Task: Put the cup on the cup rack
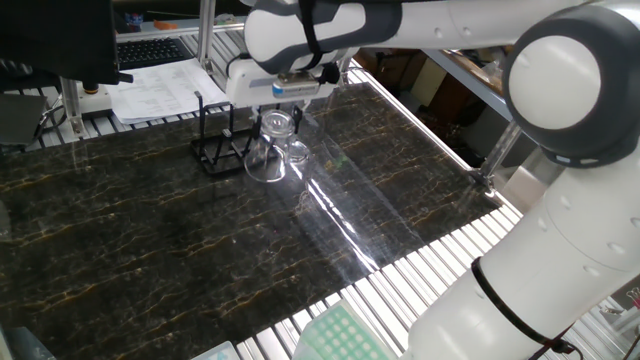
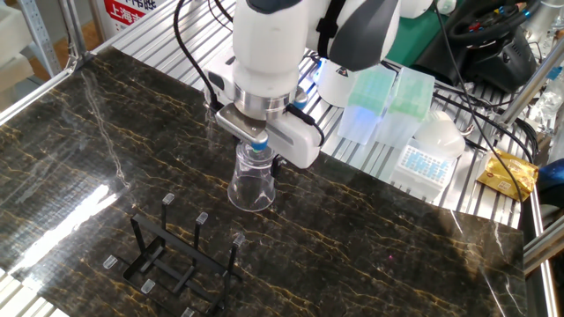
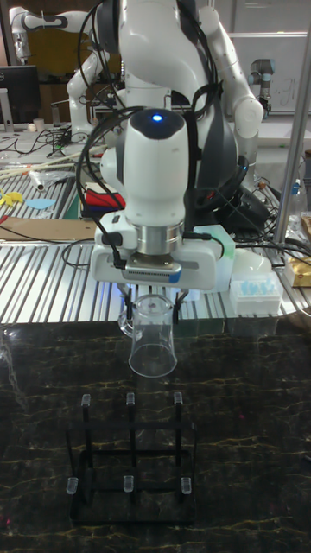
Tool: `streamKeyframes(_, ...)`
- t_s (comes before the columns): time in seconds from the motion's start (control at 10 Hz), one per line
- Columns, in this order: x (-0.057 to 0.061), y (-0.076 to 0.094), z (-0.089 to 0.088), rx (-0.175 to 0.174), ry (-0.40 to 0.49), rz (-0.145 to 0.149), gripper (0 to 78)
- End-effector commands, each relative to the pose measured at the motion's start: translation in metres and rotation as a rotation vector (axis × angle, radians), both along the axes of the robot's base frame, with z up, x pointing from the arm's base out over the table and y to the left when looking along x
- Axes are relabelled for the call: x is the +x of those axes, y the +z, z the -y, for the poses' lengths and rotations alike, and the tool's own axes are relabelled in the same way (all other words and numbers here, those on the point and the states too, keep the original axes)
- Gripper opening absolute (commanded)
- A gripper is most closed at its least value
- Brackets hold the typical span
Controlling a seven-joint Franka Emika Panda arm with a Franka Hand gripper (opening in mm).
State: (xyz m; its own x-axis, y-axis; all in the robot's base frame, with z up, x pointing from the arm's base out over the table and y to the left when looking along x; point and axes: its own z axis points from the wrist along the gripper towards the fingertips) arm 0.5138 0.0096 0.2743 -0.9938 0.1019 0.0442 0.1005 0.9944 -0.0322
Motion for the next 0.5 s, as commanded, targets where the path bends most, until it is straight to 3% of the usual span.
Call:
streamKeyframes(0.1,0.0075,0.0111,0.0072,-0.001,-0.002,0.008,1.2)
streamKeyframes(0.5,0.0116,0.0173,0.0148,-0.008,-0.019,0.042,1.2)
